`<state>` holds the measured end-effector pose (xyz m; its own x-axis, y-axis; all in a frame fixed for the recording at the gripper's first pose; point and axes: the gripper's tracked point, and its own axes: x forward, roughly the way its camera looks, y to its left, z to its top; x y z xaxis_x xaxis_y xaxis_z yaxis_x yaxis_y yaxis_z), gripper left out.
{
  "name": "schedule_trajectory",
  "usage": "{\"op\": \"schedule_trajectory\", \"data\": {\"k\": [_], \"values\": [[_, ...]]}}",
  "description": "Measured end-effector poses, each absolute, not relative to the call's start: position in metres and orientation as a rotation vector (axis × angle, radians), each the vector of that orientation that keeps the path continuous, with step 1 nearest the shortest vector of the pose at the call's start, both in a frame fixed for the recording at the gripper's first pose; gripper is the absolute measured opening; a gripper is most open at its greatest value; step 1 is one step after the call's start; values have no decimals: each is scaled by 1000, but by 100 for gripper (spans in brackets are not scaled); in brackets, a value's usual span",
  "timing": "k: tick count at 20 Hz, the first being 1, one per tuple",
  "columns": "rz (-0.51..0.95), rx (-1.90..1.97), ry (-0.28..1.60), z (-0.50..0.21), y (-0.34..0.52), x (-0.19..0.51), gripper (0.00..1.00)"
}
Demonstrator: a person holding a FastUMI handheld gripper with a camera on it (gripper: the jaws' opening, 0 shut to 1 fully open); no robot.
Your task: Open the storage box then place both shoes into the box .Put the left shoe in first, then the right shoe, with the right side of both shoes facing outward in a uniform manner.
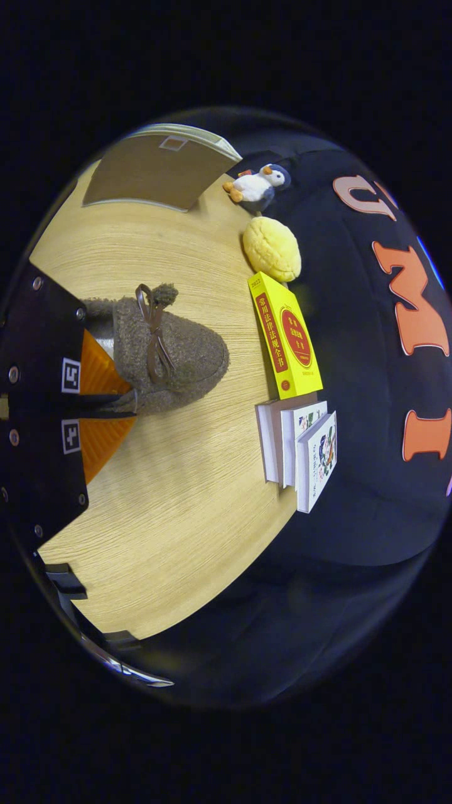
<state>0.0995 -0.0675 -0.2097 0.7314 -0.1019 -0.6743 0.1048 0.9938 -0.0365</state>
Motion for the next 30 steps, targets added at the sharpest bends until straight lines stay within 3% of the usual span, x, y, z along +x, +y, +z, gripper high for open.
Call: {"op": "schedule_trajectory", "data": {"k": [11,19,30], "values": [[-161,76,654,-140,85,64,1],[-100,155,592,-92,199,57,1],[-13,98,615,-110,280,59,1]]}}
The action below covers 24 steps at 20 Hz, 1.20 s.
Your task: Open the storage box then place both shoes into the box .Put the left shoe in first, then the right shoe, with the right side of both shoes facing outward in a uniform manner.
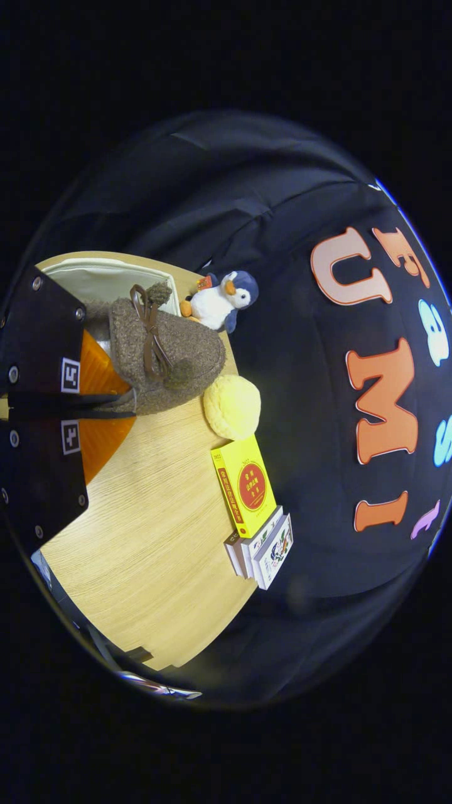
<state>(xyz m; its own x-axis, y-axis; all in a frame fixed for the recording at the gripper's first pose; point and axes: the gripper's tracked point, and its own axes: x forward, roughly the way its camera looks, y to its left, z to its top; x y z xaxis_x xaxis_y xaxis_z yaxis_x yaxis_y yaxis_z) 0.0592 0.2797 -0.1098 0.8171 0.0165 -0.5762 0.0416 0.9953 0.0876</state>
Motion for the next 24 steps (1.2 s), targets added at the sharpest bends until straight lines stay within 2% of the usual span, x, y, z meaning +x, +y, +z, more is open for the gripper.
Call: {"op": "schedule_trajectory", "data": {"k": [16,19,22,24], "values": [[-5,68,670,-144,303,61,5],[15,45,665,-144,309,58,20],[15,47,614,-126,306,61,27],[11,35,585,-112,300,62,36]]}}
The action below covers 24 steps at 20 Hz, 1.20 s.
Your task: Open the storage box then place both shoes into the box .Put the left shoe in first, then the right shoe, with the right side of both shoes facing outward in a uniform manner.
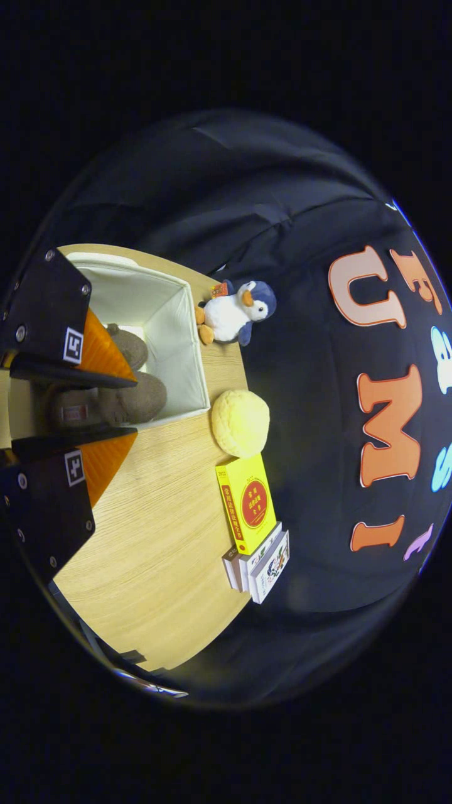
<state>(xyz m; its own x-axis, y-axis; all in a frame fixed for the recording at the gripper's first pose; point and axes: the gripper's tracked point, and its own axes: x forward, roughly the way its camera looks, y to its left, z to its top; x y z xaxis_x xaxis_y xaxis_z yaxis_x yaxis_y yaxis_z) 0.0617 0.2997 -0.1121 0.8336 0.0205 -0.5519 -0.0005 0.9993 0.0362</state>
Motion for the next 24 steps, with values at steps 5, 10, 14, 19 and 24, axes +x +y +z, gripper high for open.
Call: {"op": "schedule_trajectory", "data": {"k": [5,10,14,19,24], "values": [[1,-9,503,-72,279,61,61],[-6,-21,396,-18,253,52,95],[5,-58,318,20,236,42,98],[39,-49,237,50,231,33,98],[49,-38,210,57,226,23,97]]}}
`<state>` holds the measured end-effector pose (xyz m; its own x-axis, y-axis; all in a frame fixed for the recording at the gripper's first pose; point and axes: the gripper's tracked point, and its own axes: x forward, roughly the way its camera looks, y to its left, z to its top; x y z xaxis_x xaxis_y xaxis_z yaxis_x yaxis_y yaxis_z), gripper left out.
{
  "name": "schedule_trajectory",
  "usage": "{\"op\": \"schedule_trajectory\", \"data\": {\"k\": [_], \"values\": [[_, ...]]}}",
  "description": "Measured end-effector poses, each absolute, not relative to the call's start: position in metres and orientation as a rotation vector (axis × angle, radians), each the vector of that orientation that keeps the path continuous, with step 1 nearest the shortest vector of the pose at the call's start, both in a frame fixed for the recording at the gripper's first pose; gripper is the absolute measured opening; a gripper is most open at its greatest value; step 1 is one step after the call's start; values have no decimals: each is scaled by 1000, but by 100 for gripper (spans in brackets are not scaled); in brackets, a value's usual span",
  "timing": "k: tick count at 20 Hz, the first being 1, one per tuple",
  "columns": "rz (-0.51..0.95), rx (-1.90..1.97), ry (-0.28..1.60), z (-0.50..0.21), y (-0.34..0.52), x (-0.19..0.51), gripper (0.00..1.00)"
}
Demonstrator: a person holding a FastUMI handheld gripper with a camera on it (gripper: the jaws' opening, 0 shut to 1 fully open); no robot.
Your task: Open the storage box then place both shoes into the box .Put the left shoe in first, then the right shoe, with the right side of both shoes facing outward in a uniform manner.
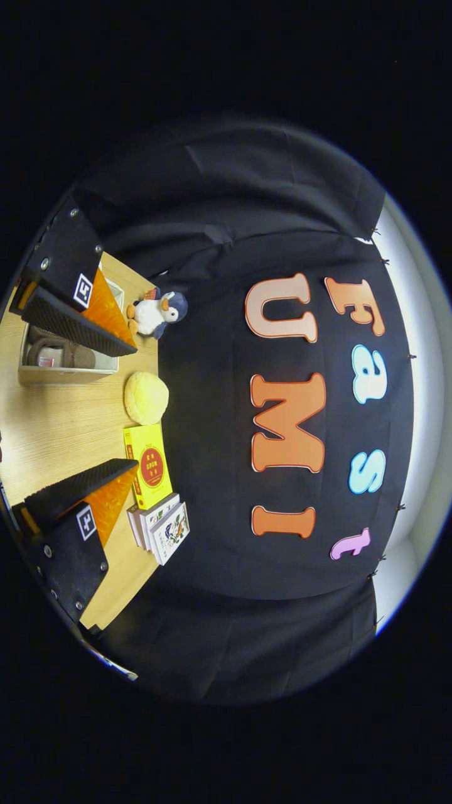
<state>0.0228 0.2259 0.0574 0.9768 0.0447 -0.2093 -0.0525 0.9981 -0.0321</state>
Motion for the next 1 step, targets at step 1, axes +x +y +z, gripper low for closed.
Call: {"op": "schedule_trajectory", "data": {"k": [1], "values": [[47,-28,213,57,224,21,97]]}}
